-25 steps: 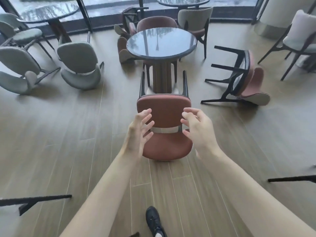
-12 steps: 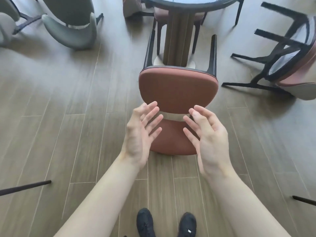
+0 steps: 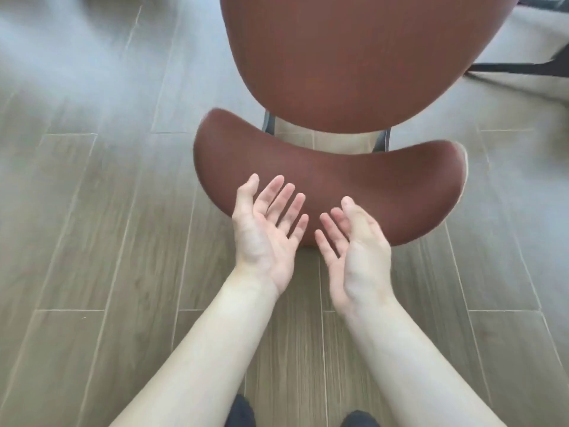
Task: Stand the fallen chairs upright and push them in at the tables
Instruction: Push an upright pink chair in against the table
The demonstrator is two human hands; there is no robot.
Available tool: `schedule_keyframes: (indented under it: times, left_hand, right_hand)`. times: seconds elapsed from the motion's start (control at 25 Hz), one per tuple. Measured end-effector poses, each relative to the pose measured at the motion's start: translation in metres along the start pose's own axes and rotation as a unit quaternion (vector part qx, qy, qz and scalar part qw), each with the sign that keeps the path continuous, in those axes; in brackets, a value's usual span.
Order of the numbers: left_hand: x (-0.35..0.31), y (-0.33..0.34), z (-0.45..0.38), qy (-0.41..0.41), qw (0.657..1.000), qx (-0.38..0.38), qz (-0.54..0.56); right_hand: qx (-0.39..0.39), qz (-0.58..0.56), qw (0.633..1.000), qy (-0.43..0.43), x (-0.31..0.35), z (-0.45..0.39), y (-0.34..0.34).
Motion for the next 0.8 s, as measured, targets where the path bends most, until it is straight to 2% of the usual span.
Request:
schedule_keyframes:
  times: [0.12,0.32,0.48,0.68,0.8]
  left_hand:
    - [0.05,-0.062,-0.083,-0.01,0.997,-0.07,0.008]
    - [0.107,-0.13,-0.196,0.004,0.983,-0.179,0.047]
    - [0.123,-0.14,-0.242,0.01,0.972,-0.232,0.036]
    - [0.121,-0.15,-0.25,0.014,0.954,-0.299,0.0]
    - [0.121,-0.155,-0.271,0.025,0.958,-0.285,-0.008]
  right_hand:
    - [-0.036,-0.026,0.997,0.062,-0.078,-0.084,-0.026]
    - [-0.148,-0.053,0.981,0.117,-0.177,-0.196,-0.072]
    - [-0.212,-0.043,0.97,0.107,-0.194,-0.242,-0.102]
    - [-0.234,-0.059,0.963,0.124,-0.19,-0.257,-0.111]
    - [-0.226,-0.064,0.967,0.104,-0.201,-0.273,-0.11]
Point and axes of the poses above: each hand's wrist, its own z-axis away from the middle knuckle, its own y-axis out of the palm, x = y × z, the point moved 10 cm from there along -z, towards the middle knuckle, and after that the axes turned 2 degrees about -x, right-handed, at the moved point
